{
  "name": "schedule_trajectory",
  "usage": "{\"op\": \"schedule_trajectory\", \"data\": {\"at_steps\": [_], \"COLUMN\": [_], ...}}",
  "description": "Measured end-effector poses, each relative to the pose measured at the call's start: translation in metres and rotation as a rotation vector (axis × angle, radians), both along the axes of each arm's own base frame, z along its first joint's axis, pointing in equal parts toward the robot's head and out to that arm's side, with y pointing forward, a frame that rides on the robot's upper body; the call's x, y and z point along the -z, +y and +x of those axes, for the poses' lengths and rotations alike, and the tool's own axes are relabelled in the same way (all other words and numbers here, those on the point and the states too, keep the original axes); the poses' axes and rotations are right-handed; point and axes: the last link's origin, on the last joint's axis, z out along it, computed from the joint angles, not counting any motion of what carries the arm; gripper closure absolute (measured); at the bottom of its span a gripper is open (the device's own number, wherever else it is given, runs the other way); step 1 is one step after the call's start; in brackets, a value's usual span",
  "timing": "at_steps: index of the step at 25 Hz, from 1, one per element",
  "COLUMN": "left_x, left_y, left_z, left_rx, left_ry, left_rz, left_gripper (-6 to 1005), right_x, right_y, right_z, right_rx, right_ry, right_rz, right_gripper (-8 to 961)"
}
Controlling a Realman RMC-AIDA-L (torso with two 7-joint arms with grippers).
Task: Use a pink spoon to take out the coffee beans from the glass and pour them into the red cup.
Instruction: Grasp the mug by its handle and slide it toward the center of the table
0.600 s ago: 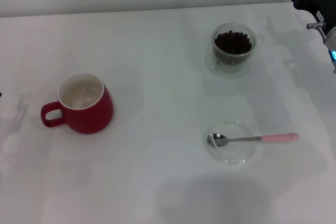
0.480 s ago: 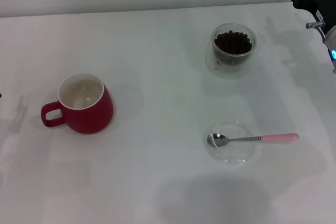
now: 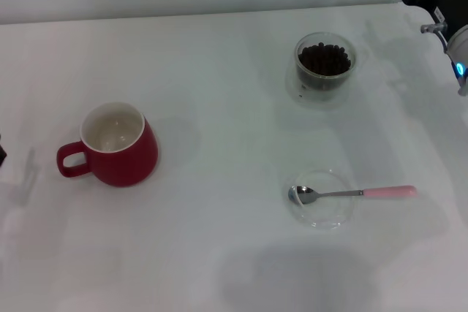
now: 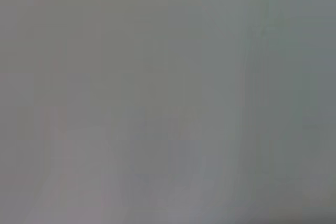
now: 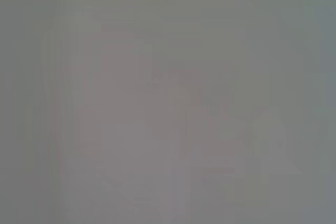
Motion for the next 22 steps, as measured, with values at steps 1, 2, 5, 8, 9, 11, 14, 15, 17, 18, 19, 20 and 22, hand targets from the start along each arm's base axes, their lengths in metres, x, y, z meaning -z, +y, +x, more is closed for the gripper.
{"op": "schedule_trajectory", "data": {"at_steps": [1, 2, 5, 8, 9, 11, 14, 15, 17, 18, 19, 20, 22], "left_x": [0.000, 0.000, 0.004, 0.013, 0.016, 0.022, 0.026, 0.028, 0.028, 0.029, 0.029, 0.029, 0.030], "left_y": [-0.005, -0.005, -0.026, -0.044, -0.048, -0.055, -0.055, -0.051, -0.044, -0.040, -0.036, -0.033, -0.024], "left_z": [0.000, 0.000, -0.001, -0.001, -0.001, -0.001, -0.002, -0.002, 0.001, 0.002, 0.002, 0.002, 0.003], "left_rx": [0.016, 0.016, 0.057, 0.091, 0.098, 0.100, 0.091, 0.092, 0.103, 0.107, 0.105, 0.102, 0.097], "left_ry": [0.007, 0.007, 0.032, 0.055, 0.059, 0.066, 0.075, 0.076, 0.068, 0.062, 0.055, 0.054, 0.064], "left_rz": [-0.008, -0.008, -0.053, -0.126, -0.147, -0.180, -0.208, -0.218, -0.232, -0.240, -0.245, -0.249, -0.260], "left_gripper": [171, 172, 172, 172, 172, 172, 173, 173, 173, 173, 173, 173, 173], "right_x": [0.000, 0.000, -0.002, -0.003, -0.003, -0.003, -0.003, -0.003, -0.003, -0.003, -0.003, -0.003, -0.003], "right_y": [0.001, 0.002, 0.008, 0.015, 0.018, 0.021, 0.026, 0.027, 0.028, 0.028, 0.028, 0.027, 0.026], "right_z": [-0.001, -0.003, -0.008, -0.015, -0.018, -0.021, -0.028, -0.030, -0.031, -0.031, -0.031, -0.030, -0.027], "right_rx": [-0.003, -0.007, -0.020, -0.033, -0.036, -0.042, -0.058, -0.061, -0.064, -0.064, -0.063, -0.061, -0.056], "right_ry": [0.000, 0.000, -0.003, -0.009, -0.011, -0.013, -0.014, -0.014, -0.014, -0.014, -0.014, -0.014, -0.014], "right_rz": [0.000, 0.002, 0.004, 0.004, 0.003, 0.000, 0.001, 0.001, 0.001, 0.001, 0.001, 0.001, 0.001], "right_gripper": [85, 85, 85, 84, 84, 84, 84, 84, 84, 84, 84, 84, 84]}}
